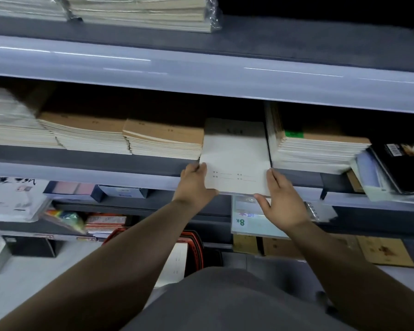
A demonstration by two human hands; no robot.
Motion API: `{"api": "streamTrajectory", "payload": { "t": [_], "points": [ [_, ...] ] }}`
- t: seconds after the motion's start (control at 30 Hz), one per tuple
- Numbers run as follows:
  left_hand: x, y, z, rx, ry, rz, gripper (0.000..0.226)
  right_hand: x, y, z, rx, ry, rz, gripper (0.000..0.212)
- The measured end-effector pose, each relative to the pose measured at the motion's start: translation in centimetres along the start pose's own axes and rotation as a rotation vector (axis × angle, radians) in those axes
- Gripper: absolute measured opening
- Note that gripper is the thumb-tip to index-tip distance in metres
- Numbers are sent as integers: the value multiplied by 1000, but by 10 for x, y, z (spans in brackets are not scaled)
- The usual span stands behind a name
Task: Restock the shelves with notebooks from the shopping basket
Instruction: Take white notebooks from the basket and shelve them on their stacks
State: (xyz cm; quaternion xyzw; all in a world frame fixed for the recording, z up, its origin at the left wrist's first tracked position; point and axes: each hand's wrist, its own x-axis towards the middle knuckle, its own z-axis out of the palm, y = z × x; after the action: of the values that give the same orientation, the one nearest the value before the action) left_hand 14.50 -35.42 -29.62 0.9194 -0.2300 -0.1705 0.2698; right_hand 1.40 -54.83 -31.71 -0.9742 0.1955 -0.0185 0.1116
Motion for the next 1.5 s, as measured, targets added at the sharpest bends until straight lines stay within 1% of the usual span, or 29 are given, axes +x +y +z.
{"api": "streamTrajectory", "payload": {
  "t": [0.07,0.13,0.23,0.27,0.33,0.37,0.4,0.43,0.47,0.53,0.63,0.73,0.77,0.83,0.93,1.0,1.13,1.2,1.27,1.37,1.4,1.5],
  "points": [
    [4,1,-2,-22,68,-38,70,5,-3,1,43,33,23,67],
    [9,3,-4,-50,126,-83,55,12,-8,1,103,89,71,58],
    [16,7,-5,-40,163,-141,18,26,-13,0,237,171,173,49],
    [18,7,-6,-44,172,-161,10,31,-15,-1,281,188,221,48],
    [21,8,-8,-65,181,-212,20,37,-16,-3,345,192,319,50],
    [24,8,-9,-101,183,-234,17,39,-16,-3,368,191,350,50],
    [27,8,-9,-136,182,-249,8,41,-17,-3,390,193,365,49],
    [29,9,-10,-161,183,-267,10,43,-18,-2,411,194,375,48],
    [31,10,-9,-163,180,-281,22,45,-18,-3,430,191,388,47],
    [34,11,-9,-111,151,-282,34,51,-18,-5,478,165,441,45],
    [39,13,-13,-37,84,-262,40,58,-16,-11,549,78,495,50],
    [43,14,-17,-3,63,-276,40,63,-12,-21,509,-47,463,58],
    [44,15,-17,0,55,-280,40,64,-11,-23,486,-80,456,58],
    [46,17,-18,16,39,-297,39,66,-12,-26,453,-100,475,52],
    [50,18,-17,34,9,-327,36,67,-19,-22,412,-42,533,32],
    [52,17,-16,26,11,-339,36,67,-23,-18,411,2,547,25],
    [56,15,-10,18,68,-355,40,67,-26,-10,382,85,617,24],
    [56,15,-5,8,112,-359,40,67,-30,-4,387,165,650,21],
    [57,16,-1,-23,150,-379,34,68,-34,1,401,250,693,16],
    [60,15,3,-128,191,-438,17,74,-39,6,427,332,765,13],
    [62,14,3,-176,199,-462,18,76,-41,7,430,352,783,14],
    [68,9,1,-335,209,-522,35,80,-45,9,399,386,819,19]
  ]
}}
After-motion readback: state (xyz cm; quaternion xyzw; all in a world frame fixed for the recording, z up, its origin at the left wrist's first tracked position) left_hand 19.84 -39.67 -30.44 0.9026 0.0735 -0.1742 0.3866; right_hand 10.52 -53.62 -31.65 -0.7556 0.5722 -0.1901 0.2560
